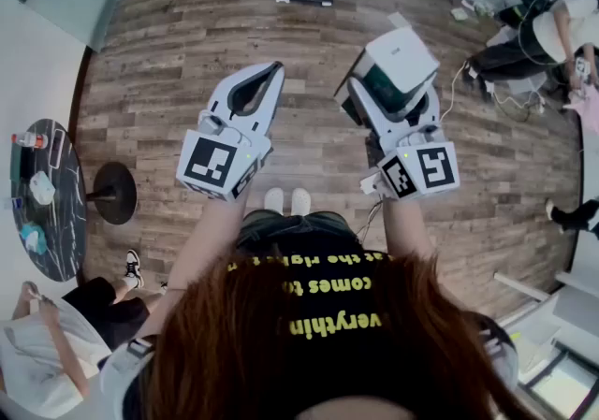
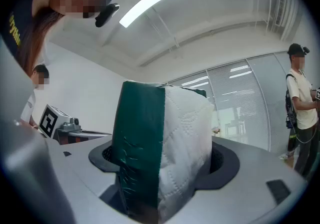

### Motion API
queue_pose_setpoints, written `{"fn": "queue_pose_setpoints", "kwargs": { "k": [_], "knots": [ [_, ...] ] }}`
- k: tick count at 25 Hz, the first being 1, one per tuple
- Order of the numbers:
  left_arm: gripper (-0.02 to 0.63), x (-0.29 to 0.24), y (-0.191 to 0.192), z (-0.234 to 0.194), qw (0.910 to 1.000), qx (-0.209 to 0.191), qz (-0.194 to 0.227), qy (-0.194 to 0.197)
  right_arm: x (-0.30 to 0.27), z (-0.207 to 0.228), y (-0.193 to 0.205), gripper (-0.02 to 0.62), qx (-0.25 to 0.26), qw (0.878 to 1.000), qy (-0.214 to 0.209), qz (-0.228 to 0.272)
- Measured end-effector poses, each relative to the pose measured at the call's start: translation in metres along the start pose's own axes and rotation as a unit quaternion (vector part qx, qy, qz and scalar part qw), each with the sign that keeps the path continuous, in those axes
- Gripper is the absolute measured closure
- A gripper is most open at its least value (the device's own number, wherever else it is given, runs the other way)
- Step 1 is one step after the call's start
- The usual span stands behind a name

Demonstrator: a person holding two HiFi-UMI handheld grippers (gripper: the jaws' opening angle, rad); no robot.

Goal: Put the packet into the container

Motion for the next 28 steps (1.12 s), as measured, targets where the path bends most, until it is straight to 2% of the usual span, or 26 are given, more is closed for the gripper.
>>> {"fn": "queue_pose_setpoints", "kwargs": {
  "k": [17, 20, 28],
  "knots": [
    [0.606, -0.001, 0.001, 0.001, 1.0, -0.005, -0.002, -0.002, 0.0, -0.001, -0.001, 0.183, 0.005, 1.0, 0.003, 0.006],
    [0.606, -0.003, 0.004, 0.002, 0.9999, -0.012, 0.007, 0.003, 0.0, 0.0, 0.0, 0.183, 0.005, 1.0, 0.003, 0.005],
    [0.606, -0.013, 0.007, 0.008, 0.9999, -0.004, 0.01, 0.003, -0.001, 0.009, -0.001, 0.183, 0.011, 1.0, -0.002, 0.007]
  ]
}}
Point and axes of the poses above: the fingertips, and each gripper's own axes: x backward along the fingers, z to its right, y out of its underside, the point moved 4 cm from there along x, backward along the fingers, and after that the axes turned 4 degrees about -x, right-handed, at the moved point
